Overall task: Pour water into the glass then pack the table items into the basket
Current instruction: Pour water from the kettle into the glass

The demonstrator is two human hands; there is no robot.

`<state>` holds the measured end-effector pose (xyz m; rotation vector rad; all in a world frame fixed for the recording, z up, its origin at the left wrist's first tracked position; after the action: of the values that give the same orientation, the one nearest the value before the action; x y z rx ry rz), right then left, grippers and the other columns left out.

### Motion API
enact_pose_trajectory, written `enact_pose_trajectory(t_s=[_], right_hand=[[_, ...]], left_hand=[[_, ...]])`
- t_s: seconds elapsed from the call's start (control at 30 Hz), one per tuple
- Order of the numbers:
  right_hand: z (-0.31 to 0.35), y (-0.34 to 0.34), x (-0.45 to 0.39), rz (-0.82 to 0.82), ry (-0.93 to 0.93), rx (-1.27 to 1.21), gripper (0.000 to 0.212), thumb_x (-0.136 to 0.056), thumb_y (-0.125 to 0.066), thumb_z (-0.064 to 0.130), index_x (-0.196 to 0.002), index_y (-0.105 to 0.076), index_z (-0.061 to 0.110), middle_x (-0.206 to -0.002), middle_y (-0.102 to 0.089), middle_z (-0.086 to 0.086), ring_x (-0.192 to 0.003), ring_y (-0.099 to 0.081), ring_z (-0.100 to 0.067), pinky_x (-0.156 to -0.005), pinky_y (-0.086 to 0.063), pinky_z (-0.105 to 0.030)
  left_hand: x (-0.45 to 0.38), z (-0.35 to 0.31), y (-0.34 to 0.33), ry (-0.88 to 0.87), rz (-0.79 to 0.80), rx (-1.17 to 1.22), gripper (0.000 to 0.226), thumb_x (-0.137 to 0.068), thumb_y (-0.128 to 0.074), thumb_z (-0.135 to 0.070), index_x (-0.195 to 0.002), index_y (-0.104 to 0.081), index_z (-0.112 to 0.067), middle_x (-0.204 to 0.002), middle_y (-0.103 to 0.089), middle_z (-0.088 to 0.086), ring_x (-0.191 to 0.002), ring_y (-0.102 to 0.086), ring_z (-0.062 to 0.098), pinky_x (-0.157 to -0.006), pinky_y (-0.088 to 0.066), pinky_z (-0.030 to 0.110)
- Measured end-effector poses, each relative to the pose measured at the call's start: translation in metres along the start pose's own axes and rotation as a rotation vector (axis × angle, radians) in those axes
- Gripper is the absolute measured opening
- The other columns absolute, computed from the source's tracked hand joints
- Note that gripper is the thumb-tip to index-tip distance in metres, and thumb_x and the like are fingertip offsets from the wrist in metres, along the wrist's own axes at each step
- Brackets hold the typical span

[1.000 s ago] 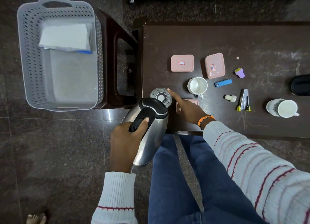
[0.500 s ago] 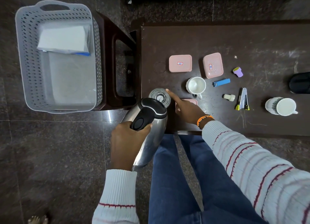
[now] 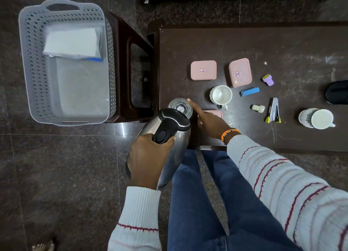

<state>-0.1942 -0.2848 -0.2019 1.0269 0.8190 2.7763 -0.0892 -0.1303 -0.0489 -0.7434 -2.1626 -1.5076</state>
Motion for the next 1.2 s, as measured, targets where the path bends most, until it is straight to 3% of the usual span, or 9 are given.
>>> enact_pose_trajectory(t_s=[0.13,0.37,0.5,0.87,1.2], right_hand=[[0.001,0.0,0.001,0.008,-0.009,0.008,0.085,-0.083,-0.046,-0.002,-0.149,-0.002,0.027,-0.084,-0.066,-0.019,-0.068,-0.057,-0.023,-0.075,-0.051,-0.04],[0.005,0.007,0.001,-0.079,0.003,0.135,0.075,-0.088,-0.053,0.011,-0.149,-0.011,0.027,-0.103,-0.069,-0.015,-0.09,-0.066,-0.032,-0.079,-0.053,-0.04],[0.006,0.011,-0.002,-0.102,-0.029,0.144,0.068,-0.09,-0.052,0.016,-0.147,-0.018,0.031,-0.113,-0.067,-0.013,-0.1,-0.063,-0.034,-0.081,-0.053,-0.043],[0.008,0.012,-0.01,-0.172,-0.04,0.234,0.056,-0.094,-0.046,0.02,-0.145,-0.026,0.031,-0.103,-0.067,-0.02,-0.093,-0.063,-0.038,-0.078,-0.051,-0.041],[0.008,0.013,-0.015,-0.172,-0.027,0.317,0.051,-0.094,-0.044,0.031,-0.143,-0.03,0.031,-0.109,-0.067,-0.019,-0.098,-0.062,-0.04,-0.081,-0.051,-0.044]], left_hand=[[0.002,-0.002,0.003,0.014,0.005,0.038,0.039,-0.066,-0.069,-0.051,-0.061,-0.06,-0.013,-0.059,-0.063,0.003,-0.067,-0.067,0.027,-0.067,-0.055,0.033],[0.002,0.001,0.003,0.032,0.001,0.073,0.04,-0.068,-0.07,-0.049,-0.06,-0.06,-0.012,-0.053,-0.059,-0.001,-0.055,-0.06,0.018,-0.052,-0.04,0.022],[0.001,0.003,0.0,0.029,0.013,0.072,0.041,-0.068,-0.07,-0.05,-0.062,-0.061,-0.011,-0.055,-0.059,0.002,-0.059,-0.061,0.022,-0.057,-0.043,0.025],[0.002,0.003,0.0,0.013,-0.002,0.089,0.041,-0.07,-0.069,-0.048,-0.058,-0.057,-0.011,-0.053,-0.056,0.001,-0.057,-0.056,0.022,-0.058,-0.04,0.025],[0.004,0.003,0.0,0.015,-0.015,0.104,0.041,-0.07,-0.071,-0.047,-0.053,-0.054,-0.014,-0.051,-0.054,-0.001,-0.053,-0.054,0.016,-0.052,-0.036,0.023]])
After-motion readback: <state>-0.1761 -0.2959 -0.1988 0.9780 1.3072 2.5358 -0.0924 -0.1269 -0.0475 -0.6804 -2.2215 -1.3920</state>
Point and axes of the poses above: each hand's wrist, its own x-axis away from the middle knuckle, its own y-axis out of the back of the hand, z = x × y, the point moved 5 cm from there along -x, towards the middle knuckle
